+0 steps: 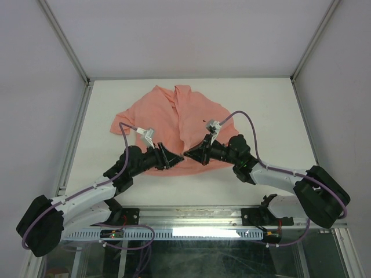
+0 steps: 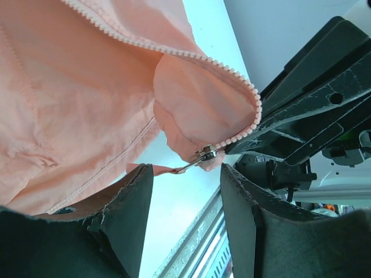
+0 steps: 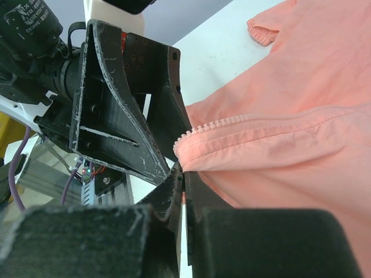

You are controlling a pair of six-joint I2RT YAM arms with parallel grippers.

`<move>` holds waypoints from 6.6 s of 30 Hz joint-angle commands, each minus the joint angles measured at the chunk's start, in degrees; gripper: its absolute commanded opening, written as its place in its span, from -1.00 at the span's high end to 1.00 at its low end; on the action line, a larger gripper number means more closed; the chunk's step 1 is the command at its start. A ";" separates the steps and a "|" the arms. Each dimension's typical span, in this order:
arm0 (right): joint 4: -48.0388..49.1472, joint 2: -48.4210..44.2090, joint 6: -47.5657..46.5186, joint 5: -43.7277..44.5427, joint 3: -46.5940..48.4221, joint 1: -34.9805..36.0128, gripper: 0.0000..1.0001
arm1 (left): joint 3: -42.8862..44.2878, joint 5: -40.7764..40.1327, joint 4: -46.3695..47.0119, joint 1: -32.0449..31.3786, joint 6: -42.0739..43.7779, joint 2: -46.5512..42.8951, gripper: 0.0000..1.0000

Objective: Zip up the jacket

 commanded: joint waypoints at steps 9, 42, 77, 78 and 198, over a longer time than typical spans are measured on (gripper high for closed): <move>5.18 -1.99 0.83 -1.02 -0.08 -0.42 1.00 | -1.76 5.26 15.43 0.09 5.22 4.45 0.20; 6.53 -2.45 1.44 -2.07 -0.13 -0.53 1.00 | -4.86 6.99 27.49 0.06 9.87 10.98 0.90; -3.22 -3.87 1.01 -3.13 -2.28 -4.89 1.00 | 7.80 3.54 2.04 -0.86 3.57 0.98 -0.02; -3.22 -3.80 1.01 -3.13 -2.23 -4.81 1.00 | 8.39 3.78 2.57 -0.84 3.27 2.12 -0.02; -1.94 -0.68 -4.20 -3.52 -5.72 -2.63 1.00 | 32.94 -19.59 -43.97 -2.38 10.06 25.02 -0.02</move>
